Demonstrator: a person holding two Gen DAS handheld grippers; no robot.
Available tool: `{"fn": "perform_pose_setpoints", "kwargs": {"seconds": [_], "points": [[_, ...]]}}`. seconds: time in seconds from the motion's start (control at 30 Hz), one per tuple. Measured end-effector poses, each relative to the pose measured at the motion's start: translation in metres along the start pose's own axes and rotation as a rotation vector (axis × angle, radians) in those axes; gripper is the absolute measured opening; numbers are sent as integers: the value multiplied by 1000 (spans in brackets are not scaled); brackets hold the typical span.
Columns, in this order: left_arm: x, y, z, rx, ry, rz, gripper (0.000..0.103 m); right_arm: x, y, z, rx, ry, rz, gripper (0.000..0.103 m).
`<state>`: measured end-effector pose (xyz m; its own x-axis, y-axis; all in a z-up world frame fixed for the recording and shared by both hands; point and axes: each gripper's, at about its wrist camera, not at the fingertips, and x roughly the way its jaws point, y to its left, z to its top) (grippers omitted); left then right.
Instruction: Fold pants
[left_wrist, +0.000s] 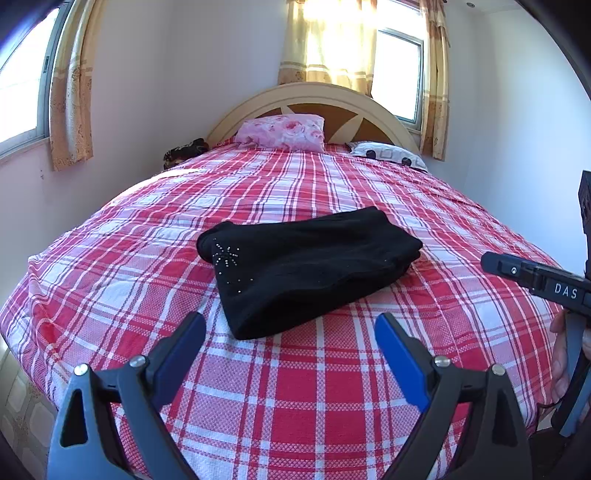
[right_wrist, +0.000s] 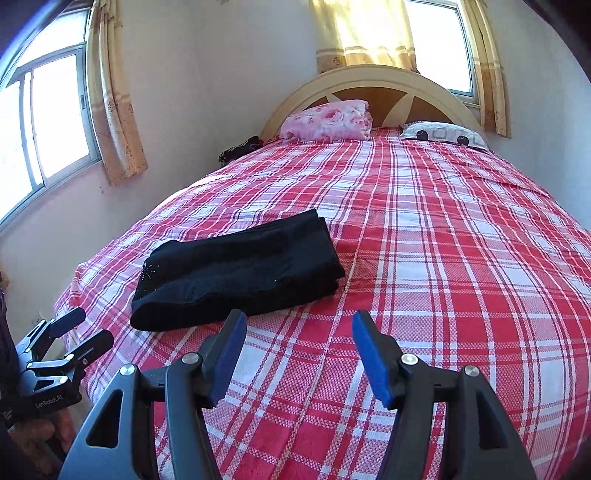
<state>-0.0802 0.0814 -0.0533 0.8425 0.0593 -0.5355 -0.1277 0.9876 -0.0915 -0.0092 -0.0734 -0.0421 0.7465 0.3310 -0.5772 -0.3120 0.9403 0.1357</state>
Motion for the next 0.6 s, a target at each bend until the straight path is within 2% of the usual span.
{"fn": "perform_pose_setpoints", "kwargs": {"seconds": [0.33,0.43,0.6], "points": [[1,-1,0,-4,6,-4,95,0,9,-1,-23,9,3,62],[1,-1,1,-7,6,-1,99,0,11,-1,-26,10,3,62],[0,-2,2,3,4,-2,99,-2,14,-1,-36,6,8,62]]}}
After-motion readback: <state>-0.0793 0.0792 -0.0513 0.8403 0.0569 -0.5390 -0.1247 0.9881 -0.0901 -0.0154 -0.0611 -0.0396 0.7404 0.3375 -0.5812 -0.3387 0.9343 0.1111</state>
